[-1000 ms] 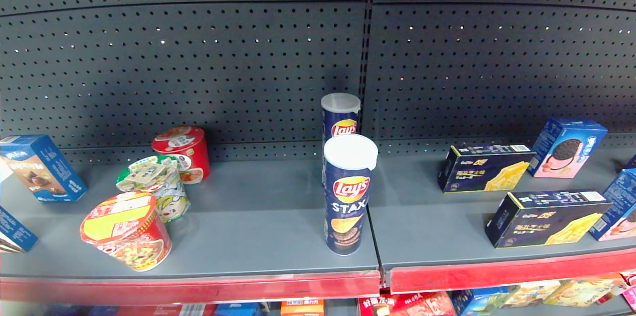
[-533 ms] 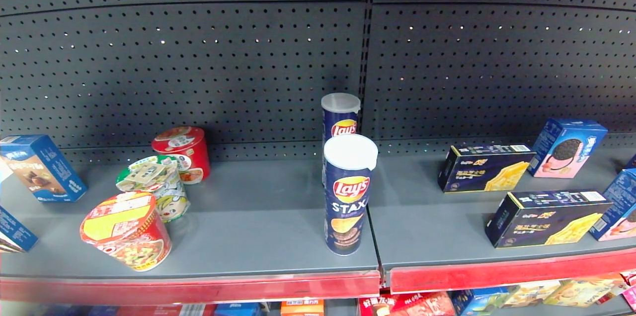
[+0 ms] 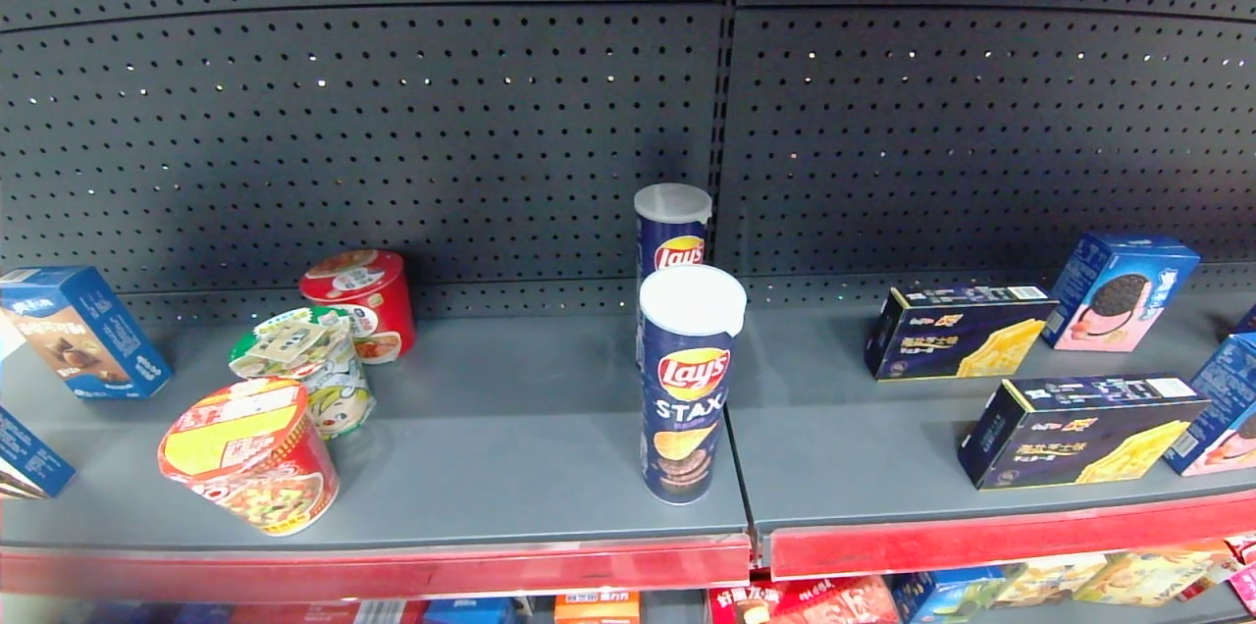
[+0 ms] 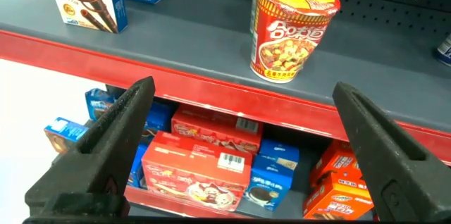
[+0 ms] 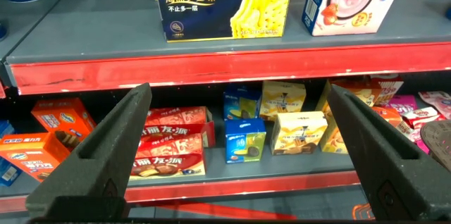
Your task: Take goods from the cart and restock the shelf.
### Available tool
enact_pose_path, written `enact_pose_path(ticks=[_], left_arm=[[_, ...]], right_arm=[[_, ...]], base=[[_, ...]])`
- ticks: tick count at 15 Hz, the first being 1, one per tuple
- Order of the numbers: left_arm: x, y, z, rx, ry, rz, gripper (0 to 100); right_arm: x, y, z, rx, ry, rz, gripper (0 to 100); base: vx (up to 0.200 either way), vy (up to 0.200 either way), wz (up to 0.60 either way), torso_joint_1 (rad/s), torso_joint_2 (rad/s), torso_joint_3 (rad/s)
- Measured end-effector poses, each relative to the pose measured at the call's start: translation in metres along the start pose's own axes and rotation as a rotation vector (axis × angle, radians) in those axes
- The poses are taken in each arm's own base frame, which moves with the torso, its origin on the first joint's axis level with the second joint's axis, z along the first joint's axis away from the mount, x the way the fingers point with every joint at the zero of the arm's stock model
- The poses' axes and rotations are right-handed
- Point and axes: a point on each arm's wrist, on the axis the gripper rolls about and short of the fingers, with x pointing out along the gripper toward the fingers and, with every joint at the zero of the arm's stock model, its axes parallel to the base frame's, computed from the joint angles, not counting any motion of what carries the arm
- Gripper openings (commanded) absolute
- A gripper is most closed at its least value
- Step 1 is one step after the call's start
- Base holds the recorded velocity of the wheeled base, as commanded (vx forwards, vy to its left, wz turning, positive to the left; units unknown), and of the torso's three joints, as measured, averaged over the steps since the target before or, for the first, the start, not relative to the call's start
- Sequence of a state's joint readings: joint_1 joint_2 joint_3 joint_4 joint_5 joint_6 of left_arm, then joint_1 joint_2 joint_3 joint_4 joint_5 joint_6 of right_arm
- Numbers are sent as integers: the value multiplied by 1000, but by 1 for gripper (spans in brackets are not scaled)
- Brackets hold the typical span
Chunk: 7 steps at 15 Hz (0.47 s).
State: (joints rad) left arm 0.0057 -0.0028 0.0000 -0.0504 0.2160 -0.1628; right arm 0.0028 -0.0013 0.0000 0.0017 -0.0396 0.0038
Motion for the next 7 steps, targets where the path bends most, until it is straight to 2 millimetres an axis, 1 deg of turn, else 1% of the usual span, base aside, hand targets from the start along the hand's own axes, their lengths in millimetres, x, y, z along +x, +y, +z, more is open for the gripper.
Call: enact_pose_path(ticks=[7], left_arm=[[0,0,0,0,1,0,100]], right_arm=[[0,0,0,-1,0,0,100]], base=[[0,0,0,0,0,0]])
